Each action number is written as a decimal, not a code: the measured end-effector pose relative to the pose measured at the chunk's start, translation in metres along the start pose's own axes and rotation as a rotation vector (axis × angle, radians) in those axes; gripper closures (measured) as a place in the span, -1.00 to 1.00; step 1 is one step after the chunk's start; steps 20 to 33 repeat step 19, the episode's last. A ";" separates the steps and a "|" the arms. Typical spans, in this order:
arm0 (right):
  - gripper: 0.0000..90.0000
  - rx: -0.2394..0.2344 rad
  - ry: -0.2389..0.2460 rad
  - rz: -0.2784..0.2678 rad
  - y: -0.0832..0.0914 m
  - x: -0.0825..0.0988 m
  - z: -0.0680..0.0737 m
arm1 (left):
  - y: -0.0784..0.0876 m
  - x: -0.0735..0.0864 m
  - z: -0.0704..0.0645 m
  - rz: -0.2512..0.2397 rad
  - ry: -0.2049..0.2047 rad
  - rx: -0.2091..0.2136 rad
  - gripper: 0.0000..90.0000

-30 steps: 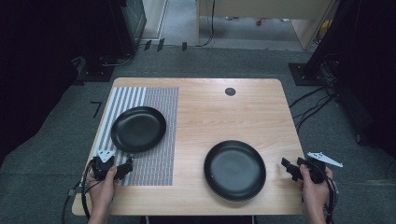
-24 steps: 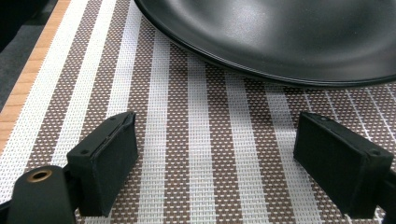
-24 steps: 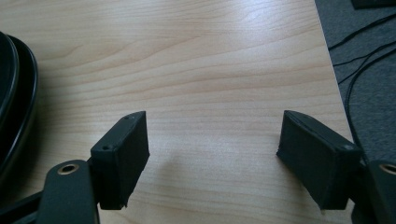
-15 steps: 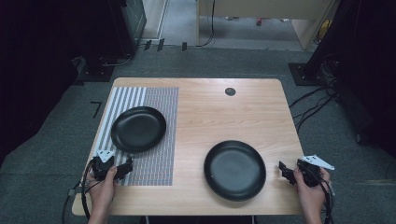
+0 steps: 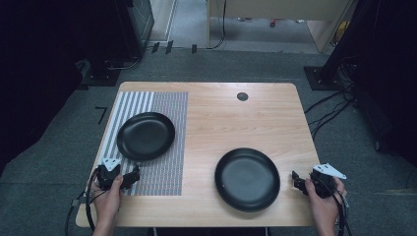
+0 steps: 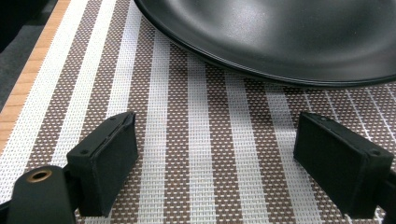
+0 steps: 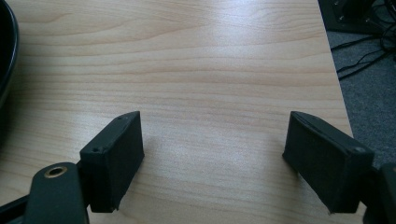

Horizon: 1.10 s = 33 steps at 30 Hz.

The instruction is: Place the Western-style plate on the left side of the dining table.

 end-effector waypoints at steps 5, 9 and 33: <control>-0.58 -0.001 -0.002 0.002 0.000 0.000 0.000 | 0.000 0.000 0.000 0.000 0.000 0.000 -0.71; -0.58 -0.002 0.000 0.002 0.000 0.000 0.001 | 0.000 0.000 0.000 0.000 0.000 0.001 -0.71; -0.58 0.000 -0.002 0.002 0.001 0.000 0.001 | 0.000 0.000 0.000 0.000 -0.001 0.002 -0.72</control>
Point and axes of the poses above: each handheld gripper's, and its own axes: y roughly backward along the jaws, x roughly out of its underside, z roughly to its left, the point moved 2 cm from there along -y, roughly forward along the jaws, and after that the axes turned 4 degrees about z, right-handed, at the moved point
